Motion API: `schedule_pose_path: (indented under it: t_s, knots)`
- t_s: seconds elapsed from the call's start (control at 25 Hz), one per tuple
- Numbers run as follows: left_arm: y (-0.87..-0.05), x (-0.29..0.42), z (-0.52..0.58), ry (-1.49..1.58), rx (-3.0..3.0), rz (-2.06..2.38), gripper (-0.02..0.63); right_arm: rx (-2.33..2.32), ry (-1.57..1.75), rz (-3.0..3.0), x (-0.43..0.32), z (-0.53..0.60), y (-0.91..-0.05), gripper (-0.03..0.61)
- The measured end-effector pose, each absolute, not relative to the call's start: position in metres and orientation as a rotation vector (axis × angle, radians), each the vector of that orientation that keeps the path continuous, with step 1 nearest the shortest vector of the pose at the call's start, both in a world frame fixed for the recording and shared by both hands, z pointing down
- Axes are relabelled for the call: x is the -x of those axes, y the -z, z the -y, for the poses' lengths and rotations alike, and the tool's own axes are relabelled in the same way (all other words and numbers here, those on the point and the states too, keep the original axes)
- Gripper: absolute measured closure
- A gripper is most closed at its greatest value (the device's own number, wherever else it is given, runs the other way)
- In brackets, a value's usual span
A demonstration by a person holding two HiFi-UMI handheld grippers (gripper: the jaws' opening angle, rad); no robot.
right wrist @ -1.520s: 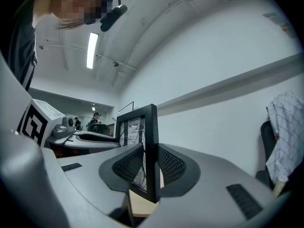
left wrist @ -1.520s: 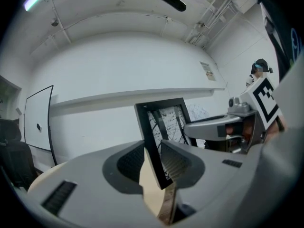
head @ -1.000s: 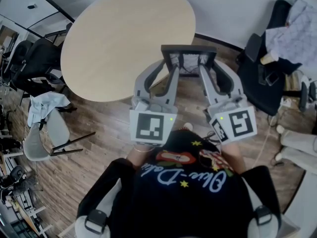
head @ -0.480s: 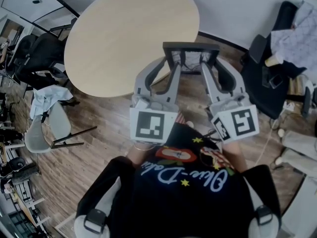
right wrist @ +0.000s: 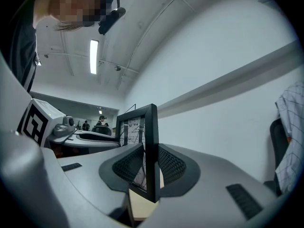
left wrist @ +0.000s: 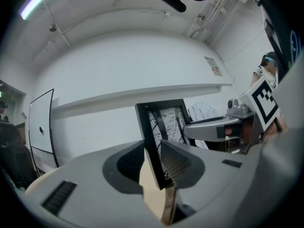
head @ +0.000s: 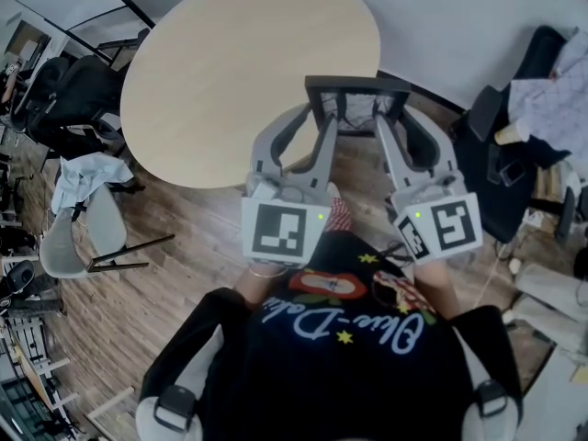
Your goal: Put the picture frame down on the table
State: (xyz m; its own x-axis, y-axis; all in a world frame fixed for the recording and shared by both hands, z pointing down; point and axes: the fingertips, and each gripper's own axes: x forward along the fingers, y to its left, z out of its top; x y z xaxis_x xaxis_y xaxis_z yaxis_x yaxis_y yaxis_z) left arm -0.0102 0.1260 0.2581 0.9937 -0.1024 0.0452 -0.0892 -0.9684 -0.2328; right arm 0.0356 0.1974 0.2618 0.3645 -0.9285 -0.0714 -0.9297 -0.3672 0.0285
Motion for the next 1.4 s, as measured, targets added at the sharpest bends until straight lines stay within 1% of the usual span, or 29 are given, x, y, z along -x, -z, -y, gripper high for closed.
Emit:
schedule_pose_path:
  t_s: [0.4, 0.72, 1.04, 1.4]
  knots:
    - [-0.251, -0.037, -0.084, 0.060, 2.924, -0.236, 0.520, 2.556, -0.146, -1.836, -0.088, -0.155, -0.253, 0.502]
    - [-0.260, -0.066, -0.051, 0.094, 2.959, -0.324, 0.529, 2.500, -0.090, -1.904, -0.120, -0.121, -0.264, 0.502]
    - [-0.269, -0.096, -0.024, 0.103, 2.999, -0.335, 0.531, 2.486, -0.014, -1.917, -0.147, -0.092, -0.268, 0.502]
    - [-0.270, -0.132, 0.016, 0.109, 3.042, -0.355, 0.531, 2.526, -0.032, -1.977, -0.186, -0.053, -0.267, 0.502]
